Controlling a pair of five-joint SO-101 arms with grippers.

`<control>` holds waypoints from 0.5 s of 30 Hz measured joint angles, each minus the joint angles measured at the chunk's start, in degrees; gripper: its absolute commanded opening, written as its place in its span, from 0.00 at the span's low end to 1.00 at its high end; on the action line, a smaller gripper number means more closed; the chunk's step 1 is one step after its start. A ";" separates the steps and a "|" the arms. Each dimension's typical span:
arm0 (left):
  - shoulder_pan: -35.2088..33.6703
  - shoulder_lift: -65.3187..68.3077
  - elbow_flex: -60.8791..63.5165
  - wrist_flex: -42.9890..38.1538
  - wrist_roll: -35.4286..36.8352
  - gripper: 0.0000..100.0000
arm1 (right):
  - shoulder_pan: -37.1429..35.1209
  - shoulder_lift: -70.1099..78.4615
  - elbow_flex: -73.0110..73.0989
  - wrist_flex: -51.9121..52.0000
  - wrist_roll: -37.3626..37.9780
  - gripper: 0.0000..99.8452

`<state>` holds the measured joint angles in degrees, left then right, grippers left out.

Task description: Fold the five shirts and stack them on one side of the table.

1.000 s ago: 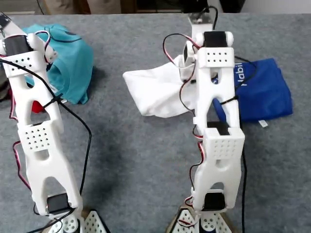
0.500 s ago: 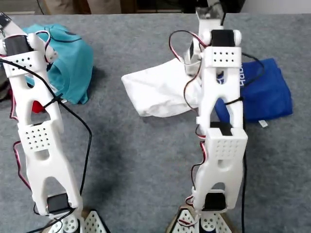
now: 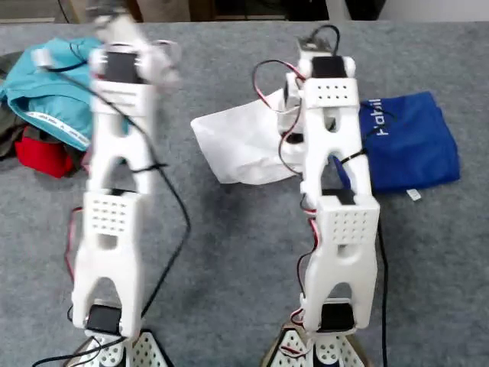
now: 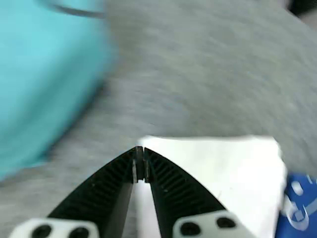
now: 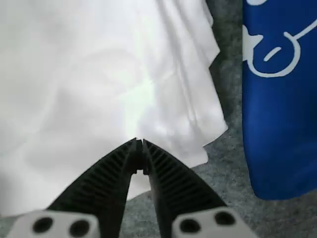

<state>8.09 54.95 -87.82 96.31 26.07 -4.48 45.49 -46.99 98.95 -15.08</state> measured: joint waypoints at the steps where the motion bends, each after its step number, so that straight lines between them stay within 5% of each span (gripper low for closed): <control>1: 2.29 1.93 0.70 -1.67 0.88 0.02 | 0.88 1.67 0.00 -0.79 0.00 0.01; 7: 5.63 12.57 2.55 -6.95 3.25 0.02 | 5.45 9.23 -0.09 -5.10 0.00 0.01; 15: 6.07 15.30 -2.99 -2.37 1.23 0.02 | 5.80 8.97 -11.08 1.76 1.49 0.01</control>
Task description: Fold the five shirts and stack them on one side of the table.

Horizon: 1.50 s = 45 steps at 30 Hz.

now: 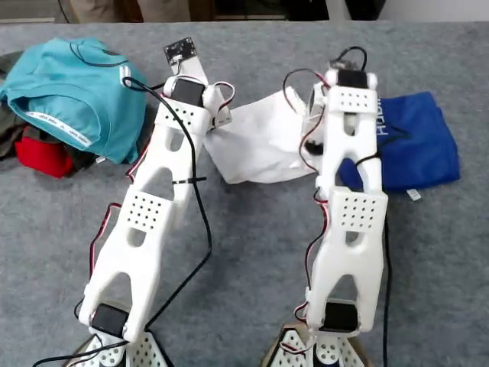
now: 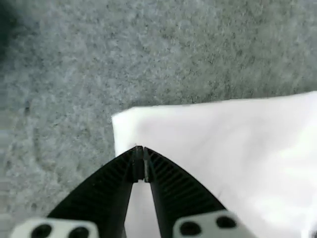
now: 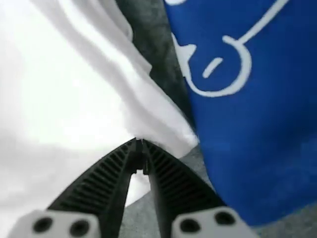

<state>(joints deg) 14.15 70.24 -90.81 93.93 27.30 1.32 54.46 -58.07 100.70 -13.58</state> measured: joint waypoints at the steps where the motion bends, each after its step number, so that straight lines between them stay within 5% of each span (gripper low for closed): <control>1: 0.09 -0.09 -1.58 2.20 -0.26 0.02 | -0.70 -0.97 -1.85 0.35 0.62 0.01; 8: 1.23 -15.91 4.22 6.33 -3.08 0.02 | -2.37 -9.14 -6.07 -2.02 3.60 0.01; 14: 10.64 -32.97 29.01 6.15 -0.53 0.02 | -3.34 -2.46 -5.98 -16.79 5.27 0.01; 19: 10.29 -40.35 52.04 -1.76 2.37 0.02 | -3.08 5.80 -5.98 -25.05 8.79 0.01; 29: 13.89 -38.68 71.74 -14.86 0.88 0.02 | -2.99 14.33 -6.33 -35.08 10.11 0.01; 38: 13.63 -36.92 79.38 -17.32 -2.73 0.02 | -2.11 16.26 -16.09 -29.19 10.11 0.01; 45: 11.16 -46.07 76.75 -7.91 -6.51 0.02 | -2.11 15.21 -33.41 -17.67 10.37 0.01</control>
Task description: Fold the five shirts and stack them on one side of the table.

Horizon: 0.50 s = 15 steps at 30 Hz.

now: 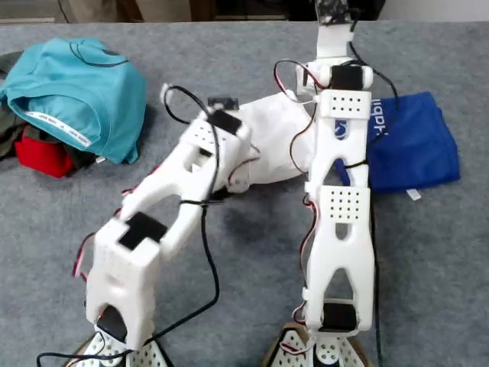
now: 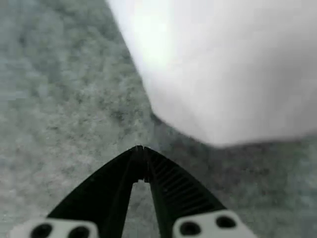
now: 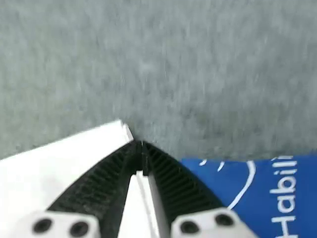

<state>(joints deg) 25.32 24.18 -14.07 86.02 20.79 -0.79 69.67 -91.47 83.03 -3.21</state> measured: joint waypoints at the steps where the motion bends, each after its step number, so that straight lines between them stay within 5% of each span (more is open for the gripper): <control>1: -0.09 -2.55 -0.62 0.97 -0.26 0.02 | 0.00 -0.53 0.00 1.49 0.00 0.01; 6: -0.18 -12.66 -3.52 -2.37 -0.26 0.02 | -0.18 -3.78 -1.14 14.59 0.00 0.00; 15: -5.63 -1.58 1.05 -28.84 -0.70 0.02 | -0.44 -16.97 12.66 18.46 -1.32 0.00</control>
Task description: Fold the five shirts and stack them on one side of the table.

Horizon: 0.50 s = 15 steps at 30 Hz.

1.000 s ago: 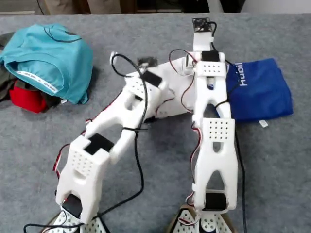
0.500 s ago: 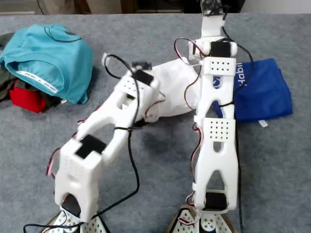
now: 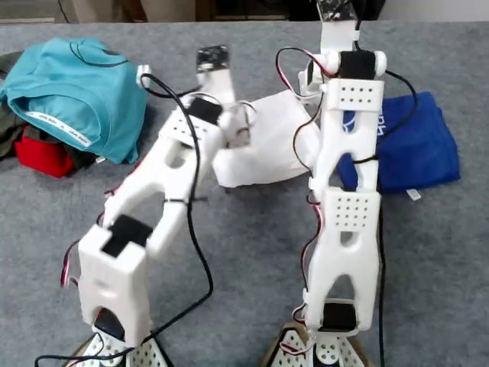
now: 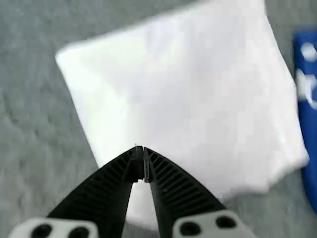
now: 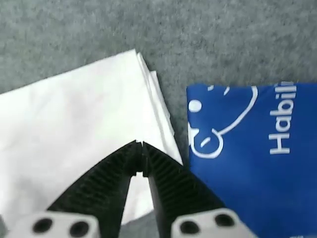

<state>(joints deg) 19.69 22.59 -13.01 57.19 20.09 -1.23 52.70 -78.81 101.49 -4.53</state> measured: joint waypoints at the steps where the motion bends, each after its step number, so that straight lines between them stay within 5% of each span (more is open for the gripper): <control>1: -1.41 1.76 -0.09 -2.55 0.09 0.02 | 0.00 -2.37 3.43 0.00 -0.53 0.00; 6: -7.56 10.11 -5.54 -6.24 0.09 0.02 | -0.09 -11.16 22.07 -0.79 -1.41 0.00; 15: -9.41 21.27 -14.68 -6.42 -0.79 0.02 | 2.90 -11.52 49.23 -19.16 -1.41 0.00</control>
<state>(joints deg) 10.29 43.87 -27.69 50.77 19.30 1.67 41.19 -29.58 82.33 -5.93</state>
